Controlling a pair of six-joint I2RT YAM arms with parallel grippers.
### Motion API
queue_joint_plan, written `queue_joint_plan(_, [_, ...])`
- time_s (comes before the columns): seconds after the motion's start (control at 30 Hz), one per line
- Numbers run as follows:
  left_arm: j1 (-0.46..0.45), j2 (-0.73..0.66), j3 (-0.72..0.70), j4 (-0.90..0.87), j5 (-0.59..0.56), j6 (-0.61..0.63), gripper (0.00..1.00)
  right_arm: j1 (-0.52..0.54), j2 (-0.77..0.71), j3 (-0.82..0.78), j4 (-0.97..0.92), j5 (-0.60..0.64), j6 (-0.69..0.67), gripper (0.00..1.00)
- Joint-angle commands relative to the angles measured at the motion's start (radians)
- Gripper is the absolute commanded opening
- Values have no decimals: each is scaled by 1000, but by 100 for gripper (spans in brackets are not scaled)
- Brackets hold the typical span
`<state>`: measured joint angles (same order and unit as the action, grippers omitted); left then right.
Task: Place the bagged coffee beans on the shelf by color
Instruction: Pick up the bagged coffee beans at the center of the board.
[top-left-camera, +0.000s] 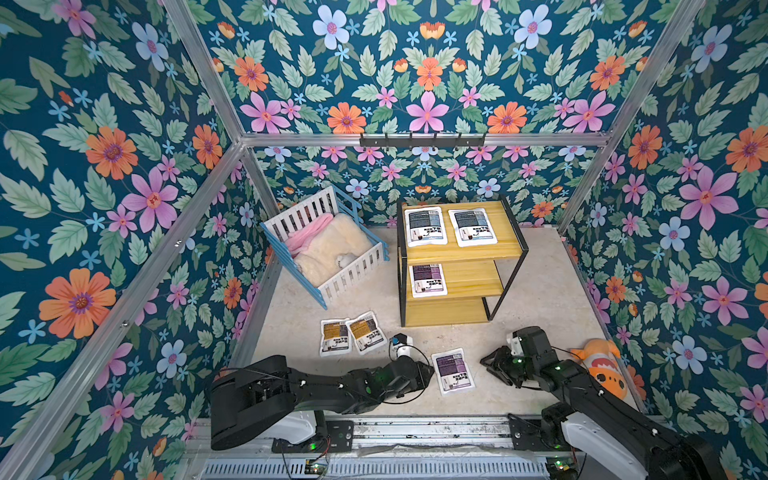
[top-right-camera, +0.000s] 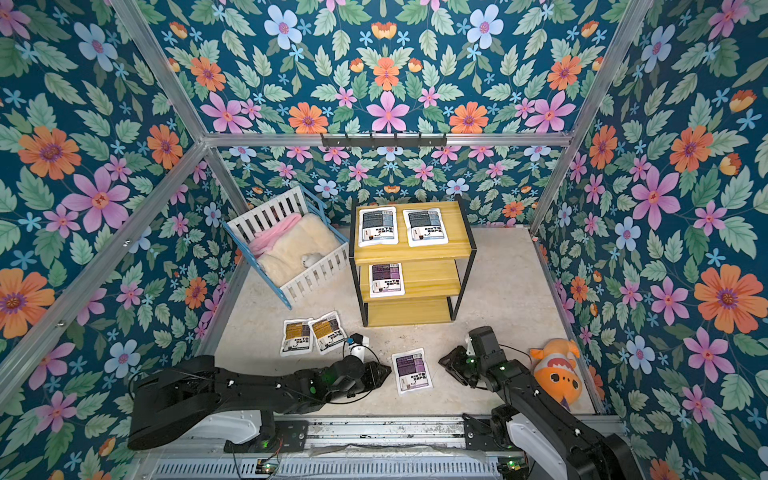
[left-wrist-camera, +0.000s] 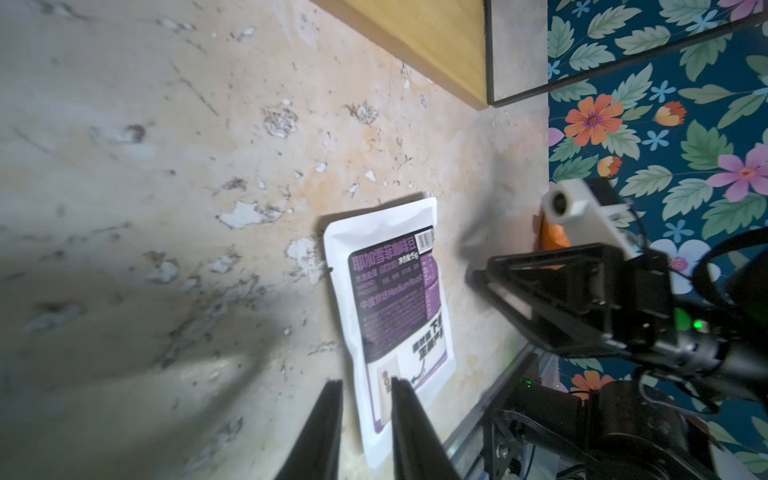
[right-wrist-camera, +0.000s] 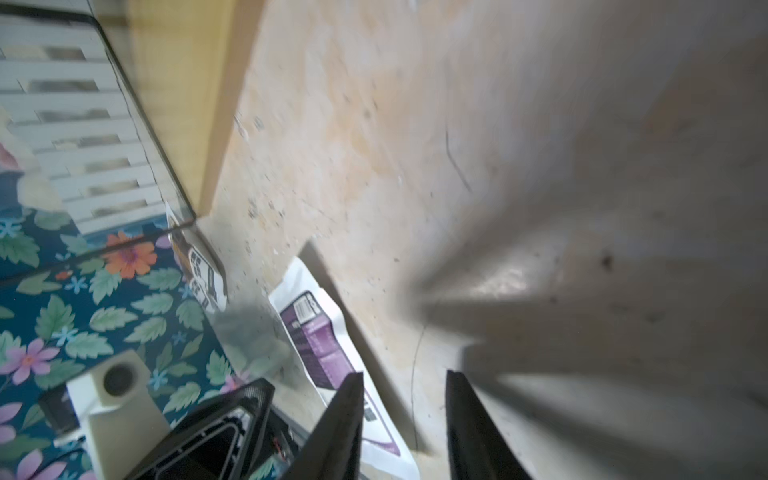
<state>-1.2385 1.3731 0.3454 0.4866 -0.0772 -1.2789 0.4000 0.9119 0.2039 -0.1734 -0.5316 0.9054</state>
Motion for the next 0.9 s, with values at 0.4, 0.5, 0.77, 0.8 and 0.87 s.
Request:
queue_joint_plan(0.4, [2,172,30,122,64,-32,23,66,166,-87,276,-116,-41,32])
queue_joint_plan(0.5, [5,167,15,136,58,-38,23,69,182,-86,307,-125,-39,28])
queue_joint_plan(0.77, [27,155,-129,383,83,-128,29,73,202,-124,444,-190,20,1])
queue_joint_plan(0.8, [30,171,-152,450,92,-148,31,74,200,-128,459,-198,31,0])
queue_joint_plan(0.87, [45,227,-214,655,114,-209,33,74,194,-138,490,-204,50,0])
